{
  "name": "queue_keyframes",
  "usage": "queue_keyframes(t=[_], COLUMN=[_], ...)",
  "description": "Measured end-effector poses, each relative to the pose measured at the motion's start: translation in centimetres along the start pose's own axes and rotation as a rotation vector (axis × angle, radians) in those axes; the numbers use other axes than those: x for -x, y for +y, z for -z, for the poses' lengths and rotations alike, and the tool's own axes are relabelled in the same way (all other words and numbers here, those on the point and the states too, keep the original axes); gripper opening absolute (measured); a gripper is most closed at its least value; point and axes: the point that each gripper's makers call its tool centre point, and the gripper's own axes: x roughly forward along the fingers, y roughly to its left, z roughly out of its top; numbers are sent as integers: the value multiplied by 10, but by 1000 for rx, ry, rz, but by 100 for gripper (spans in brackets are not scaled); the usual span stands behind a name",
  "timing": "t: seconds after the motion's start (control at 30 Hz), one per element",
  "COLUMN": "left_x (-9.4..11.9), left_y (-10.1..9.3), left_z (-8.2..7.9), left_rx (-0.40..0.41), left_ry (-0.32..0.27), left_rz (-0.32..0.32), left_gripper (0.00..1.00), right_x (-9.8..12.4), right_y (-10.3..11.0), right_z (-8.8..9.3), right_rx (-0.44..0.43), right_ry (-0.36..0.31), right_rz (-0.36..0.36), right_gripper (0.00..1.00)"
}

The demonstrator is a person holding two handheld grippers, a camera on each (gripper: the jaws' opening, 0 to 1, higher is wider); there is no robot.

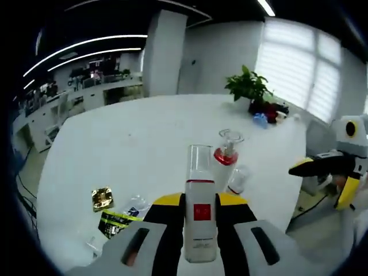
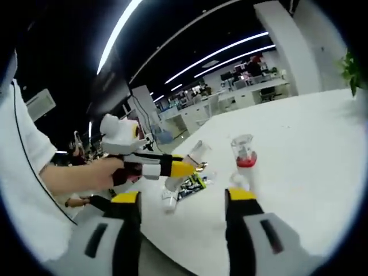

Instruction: Arrange the skincare products in the storage area until every visible bottle or jar stands upright without overlapping.

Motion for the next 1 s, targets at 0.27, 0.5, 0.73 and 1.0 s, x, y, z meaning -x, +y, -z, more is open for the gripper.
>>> queue_keyframes(t=[0.27, 0.5, 0.73, 1.0], left_x=[26, 41, 54, 62], left_y=[-22, -51, -77, -94], left_z=[-1, -4, -8, -4], left_rx=[-13, -55, -116, -163], left_ry=[-52, -88, -130, -138], left_rz=[16, 71, 117, 143], left_gripper=[17, 17, 17, 17], right_x=[-7, -8, -8, -8], right_y=[12, 19, 21, 23], right_z=[-5, -4, -13, -17], right_rx=[-71, -171, -255, -321], right_ry=[-35, -72, -128, -174], right_rz=[-33, -50, -59, -62], right_gripper=[58, 56, 48, 43])
